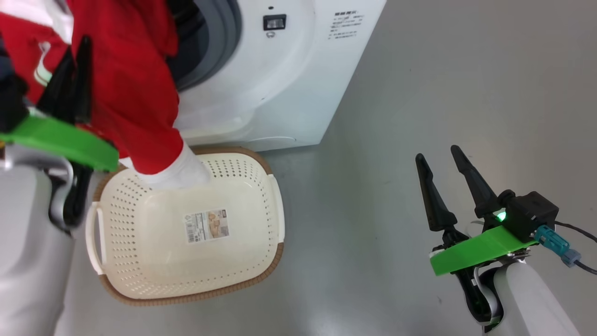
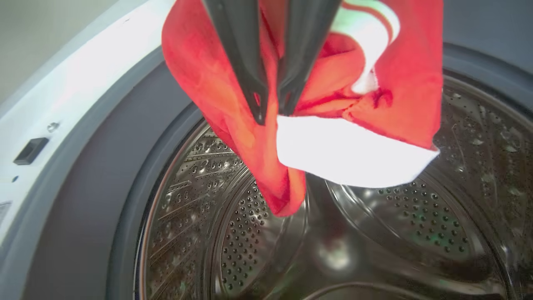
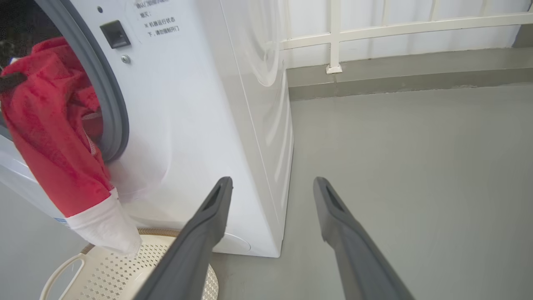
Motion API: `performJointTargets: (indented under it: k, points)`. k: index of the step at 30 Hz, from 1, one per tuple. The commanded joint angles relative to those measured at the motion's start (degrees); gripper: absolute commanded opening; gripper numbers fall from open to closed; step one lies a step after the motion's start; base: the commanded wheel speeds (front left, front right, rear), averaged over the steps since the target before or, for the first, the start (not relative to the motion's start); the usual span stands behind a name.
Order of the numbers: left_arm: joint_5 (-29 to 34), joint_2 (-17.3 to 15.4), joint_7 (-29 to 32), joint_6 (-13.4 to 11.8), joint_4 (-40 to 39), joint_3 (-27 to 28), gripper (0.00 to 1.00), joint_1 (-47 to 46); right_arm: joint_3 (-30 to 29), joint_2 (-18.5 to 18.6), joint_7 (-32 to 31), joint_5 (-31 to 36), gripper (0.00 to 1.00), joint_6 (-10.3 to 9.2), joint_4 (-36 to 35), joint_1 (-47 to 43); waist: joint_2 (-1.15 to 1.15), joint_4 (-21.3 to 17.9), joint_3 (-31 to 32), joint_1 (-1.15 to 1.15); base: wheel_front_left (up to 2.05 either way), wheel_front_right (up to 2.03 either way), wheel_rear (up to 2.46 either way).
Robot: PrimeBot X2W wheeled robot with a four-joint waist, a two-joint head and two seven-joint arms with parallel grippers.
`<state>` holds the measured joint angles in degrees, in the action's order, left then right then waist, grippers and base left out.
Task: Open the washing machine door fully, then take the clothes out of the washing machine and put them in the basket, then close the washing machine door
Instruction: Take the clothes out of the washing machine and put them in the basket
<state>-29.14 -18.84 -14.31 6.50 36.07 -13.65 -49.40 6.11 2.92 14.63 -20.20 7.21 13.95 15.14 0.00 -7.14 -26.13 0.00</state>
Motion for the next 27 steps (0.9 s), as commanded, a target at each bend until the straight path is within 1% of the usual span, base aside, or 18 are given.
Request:
performJointTargets:
  k: [1, 9, 11, 12, 18, 22, 27]
  points:
    - [1.1, -2.0, -0.7, -0.3, -3.3, 3.1, 0.0, 1.8, 1.0, 0.0, 0.4, 0.5, 1.0, 0.28, -1.1, -1.2, 0.0, 0.5, 0.6, 0.0, 0.0, 0.0, 0.0]
    - [5.6, 0.7, -0.7, 0.0, -16.4, 9.9, 0.0, 14.0, 0.9, 0.0, 0.4, 0.8, 1.0, 0.28, -1.2, -2.1, 0.0, 0.9, 1.8, 0.0, 0.0, 0.0, 0.0]
    - [6.6, 1.5, -0.7, 0.0, -19.2, 10.8, 0.0, 17.1, 0.8, 0.0, 0.4, 0.9, 1.0, 0.28, -1.3, -2.4, 0.0, 0.9, 1.8, 0.0, 0.0, 0.0, 0.0]
    - [6.6, 1.5, -0.7, 0.0, -19.2, 10.8, 0.0, 17.1, 0.8, 0.0, 0.4, 0.9, 1.0, 0.28, -1.3, -2.4, 0.0, 0.9, 1.8, 0.0, 0.0, 0.0, 0.0]
    - [8.2, 4.0, -0.7, 0.2, -25.5, 12.2, 0.0, 25.7, 0.6, 0.0, 0.4, 0.9, 1.0, 0.28, -1.4, -2.5, 0.0, 1.1, 1.4, 0.0, 0.0, 0.0, 0.0]
    - [8.2, 6.0, -0.7, 0.3, -27.0, 12.7, 0.0, 30.2, 0.6, 0.0, 0.4, 0.9, 1.0, 0.28, -1.6, -2.3, 0.0, 1.0, 0.8, 0.0, 0.0, 0.0, 0.0]
    - [8.6, 7.5, -0.7, 0.5, -24.4, 12.3, 0.0, 32.9, 0.8, 0.0, 0.4, 0.8, 1.0, 0.28, -1.7, -1.6, 0.0, 0.7, -0.6, 0.0, 0.0, 0.0, 0.0]
